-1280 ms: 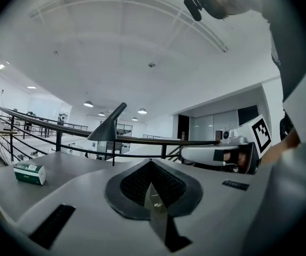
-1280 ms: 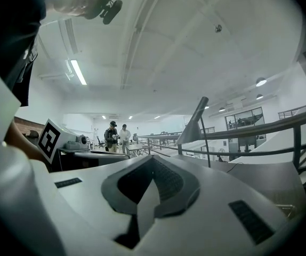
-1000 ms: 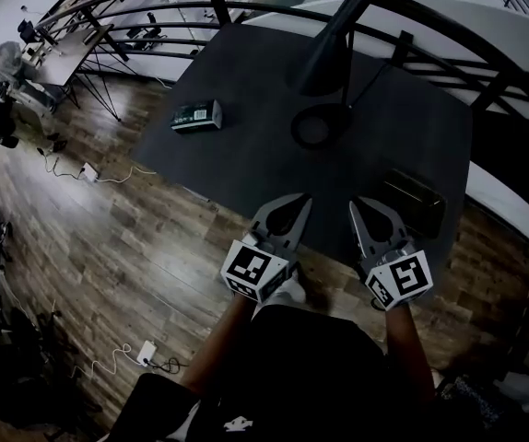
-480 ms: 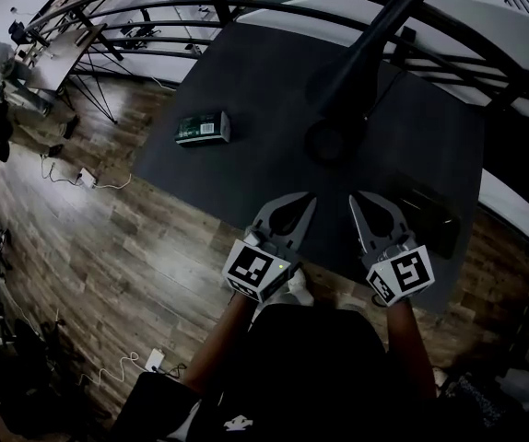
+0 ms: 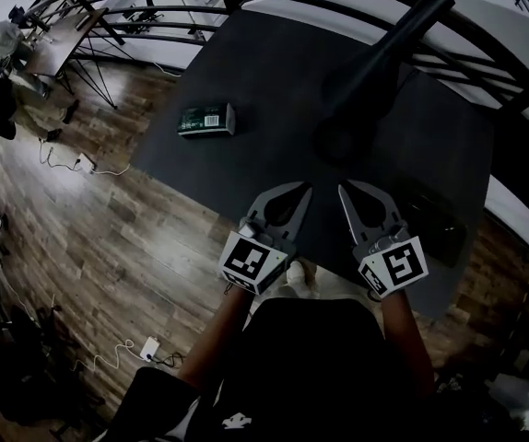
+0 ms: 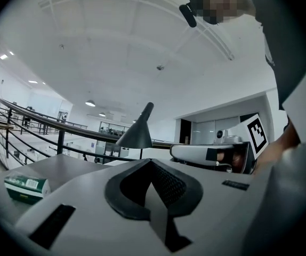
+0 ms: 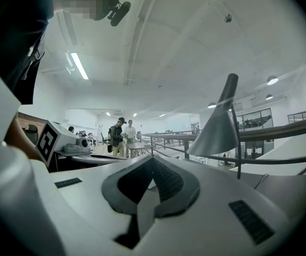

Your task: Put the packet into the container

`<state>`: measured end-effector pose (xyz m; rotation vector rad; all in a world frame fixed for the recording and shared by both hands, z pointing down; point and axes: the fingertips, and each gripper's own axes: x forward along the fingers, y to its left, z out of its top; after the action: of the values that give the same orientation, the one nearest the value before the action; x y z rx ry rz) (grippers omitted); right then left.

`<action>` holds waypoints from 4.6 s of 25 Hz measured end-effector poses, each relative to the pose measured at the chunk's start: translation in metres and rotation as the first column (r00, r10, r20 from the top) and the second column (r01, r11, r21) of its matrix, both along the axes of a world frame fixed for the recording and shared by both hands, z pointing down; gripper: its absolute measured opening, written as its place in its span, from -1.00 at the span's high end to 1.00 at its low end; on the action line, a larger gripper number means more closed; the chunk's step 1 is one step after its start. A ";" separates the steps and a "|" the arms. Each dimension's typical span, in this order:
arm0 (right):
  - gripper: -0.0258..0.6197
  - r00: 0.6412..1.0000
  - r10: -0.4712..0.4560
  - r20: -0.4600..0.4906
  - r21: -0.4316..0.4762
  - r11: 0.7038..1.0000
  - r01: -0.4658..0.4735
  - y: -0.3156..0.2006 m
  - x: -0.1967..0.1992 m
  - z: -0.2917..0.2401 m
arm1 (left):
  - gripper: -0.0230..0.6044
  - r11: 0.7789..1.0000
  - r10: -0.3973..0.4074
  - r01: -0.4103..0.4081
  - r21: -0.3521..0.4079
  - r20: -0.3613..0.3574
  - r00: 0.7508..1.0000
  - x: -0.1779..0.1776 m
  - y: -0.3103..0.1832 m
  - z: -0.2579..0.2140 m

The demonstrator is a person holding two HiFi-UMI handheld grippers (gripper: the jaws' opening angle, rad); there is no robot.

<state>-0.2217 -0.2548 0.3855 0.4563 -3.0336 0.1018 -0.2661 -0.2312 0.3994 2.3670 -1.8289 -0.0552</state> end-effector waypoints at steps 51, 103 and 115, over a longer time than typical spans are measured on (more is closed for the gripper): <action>0.91 0.933 -0.359 -0.015 -0.217 0.912 0.347 -0.014 -0.146 0.108 | -0.68 0.530 0.730 0.079 -0.844 0.502 0.463 -0.357 -0.065 0.240; 0.36 0.824 -0.411 -0.391 -0.077 0.906 0.416 0.046 -0.049 0.065 | -0.43 0.563 0.798 -0.131 -0.816 0.494 0.345 -0.110 0.024 0.143; -0.26 0.739 -0.307 -0.600 -0.008 0.926 0.378 0.049 0.029 0.075 | -0.43 0.556 0.831 -0.308 -0.772 0.528 0.176 0.040 0.003 0.126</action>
<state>-0.1926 -0.2060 0.4601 -0.0810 -2.4412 -0.2046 -0.2261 -0.2283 0.5252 2.5863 -0.5557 1.8522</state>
